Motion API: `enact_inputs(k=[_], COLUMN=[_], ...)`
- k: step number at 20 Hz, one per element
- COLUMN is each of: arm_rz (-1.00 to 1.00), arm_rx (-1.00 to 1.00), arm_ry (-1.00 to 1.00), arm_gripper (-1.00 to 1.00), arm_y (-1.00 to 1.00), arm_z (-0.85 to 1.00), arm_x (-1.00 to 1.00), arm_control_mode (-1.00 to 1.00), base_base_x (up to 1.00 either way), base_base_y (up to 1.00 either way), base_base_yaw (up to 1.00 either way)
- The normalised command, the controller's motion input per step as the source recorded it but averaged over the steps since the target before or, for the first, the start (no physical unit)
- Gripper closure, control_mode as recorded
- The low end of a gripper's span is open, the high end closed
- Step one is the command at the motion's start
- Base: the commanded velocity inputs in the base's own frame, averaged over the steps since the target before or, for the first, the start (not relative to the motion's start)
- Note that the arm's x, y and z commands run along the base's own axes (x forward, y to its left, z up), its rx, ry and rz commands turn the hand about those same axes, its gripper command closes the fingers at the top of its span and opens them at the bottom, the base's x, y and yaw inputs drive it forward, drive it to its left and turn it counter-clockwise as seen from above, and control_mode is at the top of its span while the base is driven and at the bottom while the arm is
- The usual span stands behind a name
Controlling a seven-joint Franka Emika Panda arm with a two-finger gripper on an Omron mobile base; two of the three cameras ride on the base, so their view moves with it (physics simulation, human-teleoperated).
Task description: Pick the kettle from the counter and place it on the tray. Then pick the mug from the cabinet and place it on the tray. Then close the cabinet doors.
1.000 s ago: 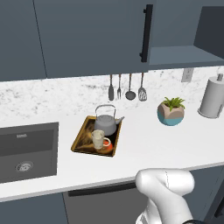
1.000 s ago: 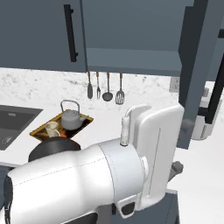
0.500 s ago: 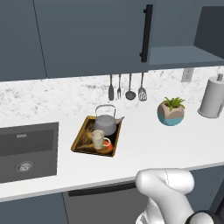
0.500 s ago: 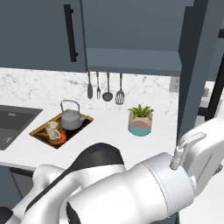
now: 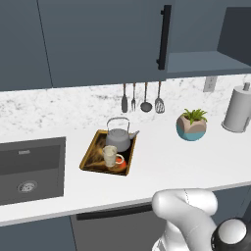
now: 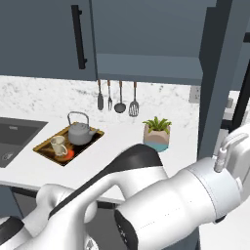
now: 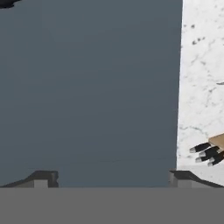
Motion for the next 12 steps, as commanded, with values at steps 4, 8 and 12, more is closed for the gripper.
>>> enact_inputs(k=[4, 8, 12], arm_rz=[0.06, 0.10, 0.15], arm_rx=[-0.12, -0.10, -0.06], arm_ry=[0.00, 0.00, 0.00], arm_gripper=[-1.00, -1.00, -1.00], arm_y=[-0.12, 0.00, 0.00], arm_z=[-0.01, -0.04, -0.01], arm_x=[0.34, 0.34, 0.33], arm_control_mode=[-1.00, -1.00, -1.00], base_base_x=[0.00, 0.00, 0.00], base_base_y=[0.00, 0.00, 0.00], base_base_yaw=[0.00, 0.00, 0.00])
